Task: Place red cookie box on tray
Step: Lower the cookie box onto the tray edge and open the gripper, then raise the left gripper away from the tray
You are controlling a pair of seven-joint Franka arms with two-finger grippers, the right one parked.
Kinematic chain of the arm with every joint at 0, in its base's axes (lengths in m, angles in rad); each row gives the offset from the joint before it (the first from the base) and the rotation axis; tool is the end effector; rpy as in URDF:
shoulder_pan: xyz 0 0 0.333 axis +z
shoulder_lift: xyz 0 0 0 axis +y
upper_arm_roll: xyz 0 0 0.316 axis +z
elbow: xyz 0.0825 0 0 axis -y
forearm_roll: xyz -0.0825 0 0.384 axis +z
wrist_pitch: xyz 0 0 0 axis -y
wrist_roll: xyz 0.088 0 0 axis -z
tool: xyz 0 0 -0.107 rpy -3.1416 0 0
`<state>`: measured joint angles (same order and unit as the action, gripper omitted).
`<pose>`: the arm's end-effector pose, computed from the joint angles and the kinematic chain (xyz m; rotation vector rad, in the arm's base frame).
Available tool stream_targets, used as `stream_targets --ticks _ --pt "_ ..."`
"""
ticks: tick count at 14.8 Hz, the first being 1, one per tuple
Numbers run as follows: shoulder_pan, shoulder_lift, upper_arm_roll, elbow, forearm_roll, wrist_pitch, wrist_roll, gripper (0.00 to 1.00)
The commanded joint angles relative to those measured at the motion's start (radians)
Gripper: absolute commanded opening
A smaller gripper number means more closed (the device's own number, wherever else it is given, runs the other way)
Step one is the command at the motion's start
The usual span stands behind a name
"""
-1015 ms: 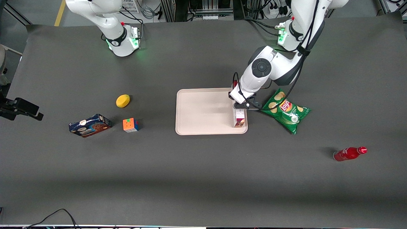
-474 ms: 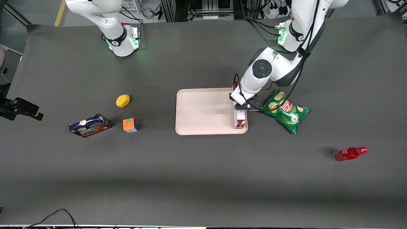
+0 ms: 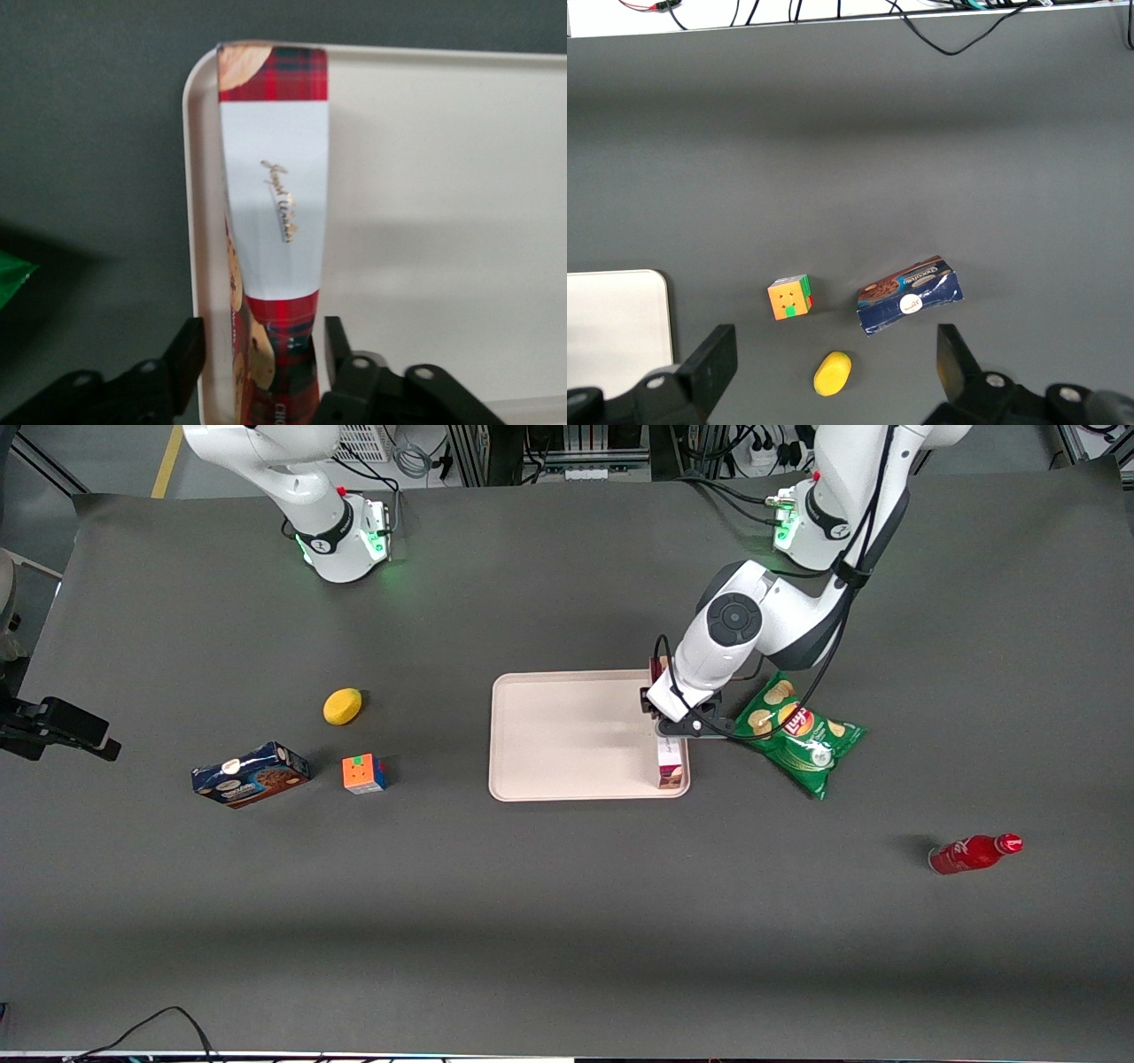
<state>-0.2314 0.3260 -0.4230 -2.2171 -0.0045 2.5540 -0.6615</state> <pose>0.4406 -0.3387 0.2448 3.0104 0.0500 -0.0771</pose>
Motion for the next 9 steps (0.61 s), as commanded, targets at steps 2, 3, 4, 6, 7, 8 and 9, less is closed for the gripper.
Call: stream_targets --ticks 2,3,4,6,7,8,9 --pt "-0.005 -0.08 0.045 0.085 0.021 -0.136 -0.012 1.0" --pt "-0.003 -0.102 0.068 0.138 0.021 -0.212 -0.004 1.0" --pt "-0.005 -0.117 0.107 0.207 0.02 -0.301 0.023 1.0" --pt "-0.005 -0.137 0.182 0.372 0.008 -0.511 0.138 1.0" --pt "-0.005 -0.142 0.223 0.443 0.006 -0.603 0.195 1.0" --pt "-0.005 -0.162 0.262 0.495 0.006 -0.688 0.241 1.0" --pt "-0.003 -0.186 0.306 0.529 0.006 -0.754 0.291 1.0"
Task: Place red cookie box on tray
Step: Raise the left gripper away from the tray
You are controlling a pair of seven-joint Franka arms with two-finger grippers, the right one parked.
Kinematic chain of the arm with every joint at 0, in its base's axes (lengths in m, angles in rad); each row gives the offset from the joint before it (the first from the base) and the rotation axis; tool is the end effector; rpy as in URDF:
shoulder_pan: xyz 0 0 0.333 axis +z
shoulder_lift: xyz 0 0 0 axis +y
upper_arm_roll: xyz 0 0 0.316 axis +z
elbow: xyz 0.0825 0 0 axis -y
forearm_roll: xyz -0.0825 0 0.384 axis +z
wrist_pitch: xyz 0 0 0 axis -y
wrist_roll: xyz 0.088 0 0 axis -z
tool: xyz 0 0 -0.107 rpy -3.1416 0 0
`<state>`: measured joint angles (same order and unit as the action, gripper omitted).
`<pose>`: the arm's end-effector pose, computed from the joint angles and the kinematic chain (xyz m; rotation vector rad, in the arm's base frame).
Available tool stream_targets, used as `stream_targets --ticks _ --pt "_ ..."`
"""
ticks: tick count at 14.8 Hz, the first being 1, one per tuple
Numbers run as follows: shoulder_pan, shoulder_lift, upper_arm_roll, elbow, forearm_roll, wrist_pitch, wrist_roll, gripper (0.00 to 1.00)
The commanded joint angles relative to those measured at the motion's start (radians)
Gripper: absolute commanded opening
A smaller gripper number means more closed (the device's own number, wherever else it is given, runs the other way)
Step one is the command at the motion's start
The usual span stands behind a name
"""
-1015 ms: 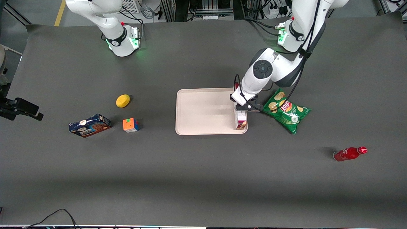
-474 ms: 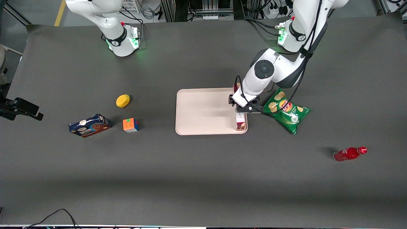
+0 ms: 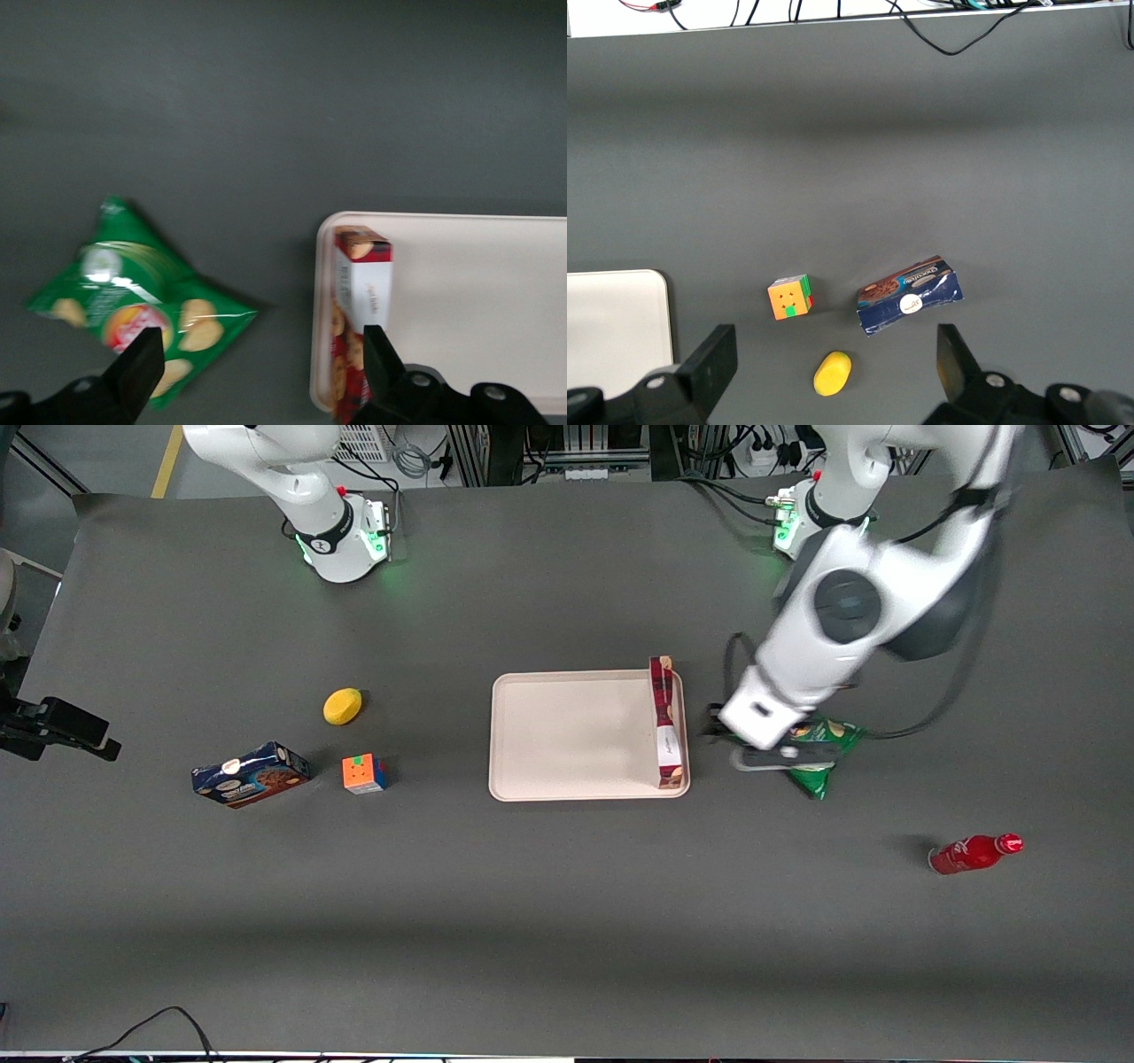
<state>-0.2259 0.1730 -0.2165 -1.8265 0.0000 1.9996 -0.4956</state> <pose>0.5509 -0.2544 0.4408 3.1054 0.0876 -0.0203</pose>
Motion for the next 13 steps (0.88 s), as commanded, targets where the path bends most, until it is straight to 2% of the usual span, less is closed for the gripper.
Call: stream_targets --ticks 1,3,7,10,13 --pt "-0.009 -0.068 0.144 0.15 0.003 -0.241 0.203 1.0" --pt "-0.007 -0.151 0.23 0.15 0.006 -0.291 0.358 1.0" --pt "-0.004 -0.257 0.339 0.145 0.008 -0.404 0.405 1.0" --pt "-0.004 -0.264 0.387 0.141 0.011 -0.397 0.46 1.0" --pt "-0.004 -0.264 0.394 0.136 0.014 -0.392 0.471 1.0"
